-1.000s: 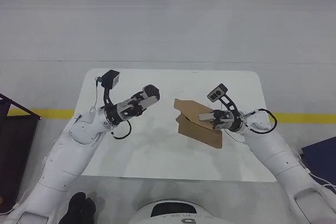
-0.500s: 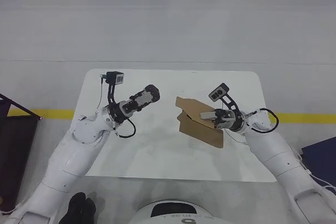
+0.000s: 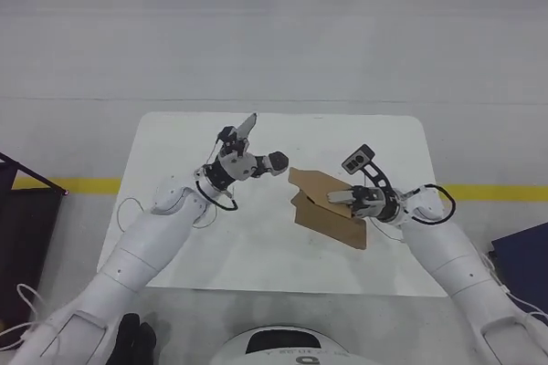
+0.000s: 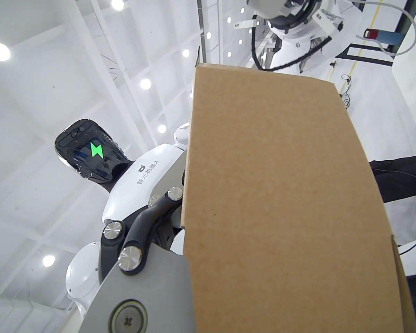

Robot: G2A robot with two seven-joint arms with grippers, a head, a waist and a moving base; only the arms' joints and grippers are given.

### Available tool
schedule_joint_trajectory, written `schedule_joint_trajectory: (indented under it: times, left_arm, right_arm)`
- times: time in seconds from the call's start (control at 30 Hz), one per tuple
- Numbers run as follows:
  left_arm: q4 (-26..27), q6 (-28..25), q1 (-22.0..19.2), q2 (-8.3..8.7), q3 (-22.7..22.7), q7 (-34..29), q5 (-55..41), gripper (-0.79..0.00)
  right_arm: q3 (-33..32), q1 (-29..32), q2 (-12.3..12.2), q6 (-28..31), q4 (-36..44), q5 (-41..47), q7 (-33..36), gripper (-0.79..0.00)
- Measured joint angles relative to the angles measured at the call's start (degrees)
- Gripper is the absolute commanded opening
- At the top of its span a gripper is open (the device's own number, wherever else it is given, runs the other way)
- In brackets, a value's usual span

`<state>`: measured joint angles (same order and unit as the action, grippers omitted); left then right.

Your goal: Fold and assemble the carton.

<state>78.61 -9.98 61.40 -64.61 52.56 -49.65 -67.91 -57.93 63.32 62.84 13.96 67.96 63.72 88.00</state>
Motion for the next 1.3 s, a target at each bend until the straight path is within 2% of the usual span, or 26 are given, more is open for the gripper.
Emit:
schedule_joint_trajectory:
  times: [0.27,0.47,0.77,1.3]
  left_arm:
    - [1.5,3.8,-0.1,-1.36,-1.7,-2.8,-2.0,0.000]
    - [2.7,5.7,0.8,-1.92,-0.8,-3.9,-4.7,0.000]
    - [3.2,9.5,2.7,-2.18,1.4,-5.0,-6.9,0.000]
    - [7.2,11.2,6.7,-2.03,5.5,-5.3,-3.7,0.000]
  right_arm:
    - [-0.4,0.4,0.1,-1.4,0.4,0.9,0.0,-0.785]
    - [-0.2,0.1,0.3,-1.8,-0.3,0.9,0.0,-0.785]
    - [0.0,-0.3,0.6,-2.0,-0.9,-0.1,0.0,-0.785]
    - [-0.1,-0.6,1.2,-2.7,-1.5,-0.6,0.0,-0.785]
